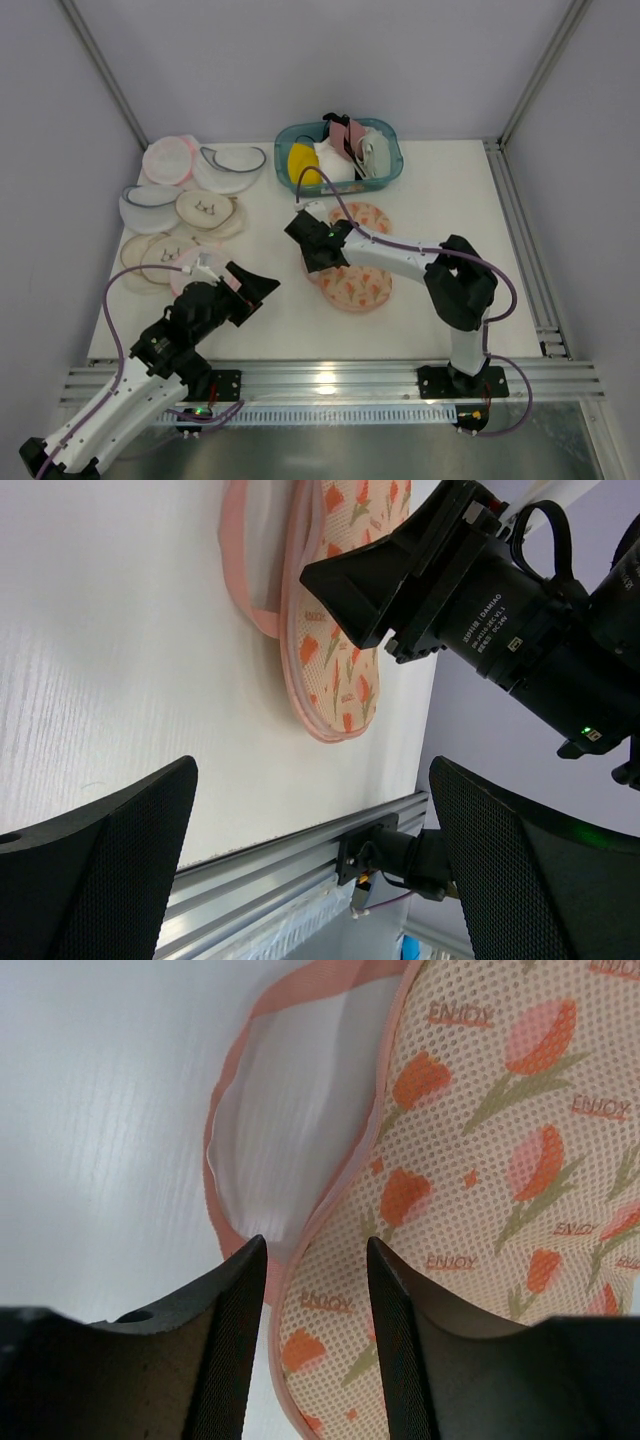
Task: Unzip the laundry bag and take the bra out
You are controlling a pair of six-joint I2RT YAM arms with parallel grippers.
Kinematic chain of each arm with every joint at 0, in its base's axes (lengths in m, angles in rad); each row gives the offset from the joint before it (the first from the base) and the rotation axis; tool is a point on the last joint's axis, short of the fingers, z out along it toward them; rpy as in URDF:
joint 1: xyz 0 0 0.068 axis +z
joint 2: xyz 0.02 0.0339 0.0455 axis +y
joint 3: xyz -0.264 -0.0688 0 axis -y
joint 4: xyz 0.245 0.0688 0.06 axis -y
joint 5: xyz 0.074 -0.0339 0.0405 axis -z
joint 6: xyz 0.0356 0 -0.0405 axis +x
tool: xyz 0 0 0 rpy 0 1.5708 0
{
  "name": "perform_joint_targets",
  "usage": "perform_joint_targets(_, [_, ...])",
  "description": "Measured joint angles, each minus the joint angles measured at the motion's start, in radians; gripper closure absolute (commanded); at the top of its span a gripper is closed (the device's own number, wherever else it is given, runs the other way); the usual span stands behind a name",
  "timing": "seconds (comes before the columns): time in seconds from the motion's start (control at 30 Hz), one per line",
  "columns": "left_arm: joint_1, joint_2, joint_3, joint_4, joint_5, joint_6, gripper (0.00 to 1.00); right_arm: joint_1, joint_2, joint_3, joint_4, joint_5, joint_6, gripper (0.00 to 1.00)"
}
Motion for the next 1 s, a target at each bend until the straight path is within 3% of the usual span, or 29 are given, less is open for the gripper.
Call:
perform_joint_targets(0.13, [0.000, 0.000, 0.000, 0.000, 0.000, 0.000, 0.01, 0.006, 0.012, 0.037, -0.019, 0.012, 0.003, 0.53])
perform_joint_targets(0.27, [0.000, -0.003, 0.000, -0.001, 0.000, 0.000, 0.00, 0.006, 0.055, 0.084, -0.031, 0.037, 0.015, 0.62])
perform_joint_targets(0.5, [0.000, -0.037, 0.000, -0.002, -0.002, -0.002, 0.01, 0.006, 0.146, 0.108, -0.072, 0.070, 0.035, 0.63])
perform_joint_targets(0.53, [0.000, -0.040, 0.000, -0.002, -0.003, -0.002, 0.01, 0.006, 0.155, 0.109, -0.078, 0.075, 0.037, 0.65])
perform_joint_targets(0.67, [0.000, -0.052, 0.000, -0.009, -0.007, -0.003, 0.01, 0.006, 0.171, 0.120, -0.097, 0.093, 0.045, 0.96])
perform_joint_targets(1.0, [0.000, -0.090, -0.015, -0.039, -0.018, -0.006, 0.00, 0.012, 0.133, 0.086, -0.097, 0.119, 0.061, 0.96])
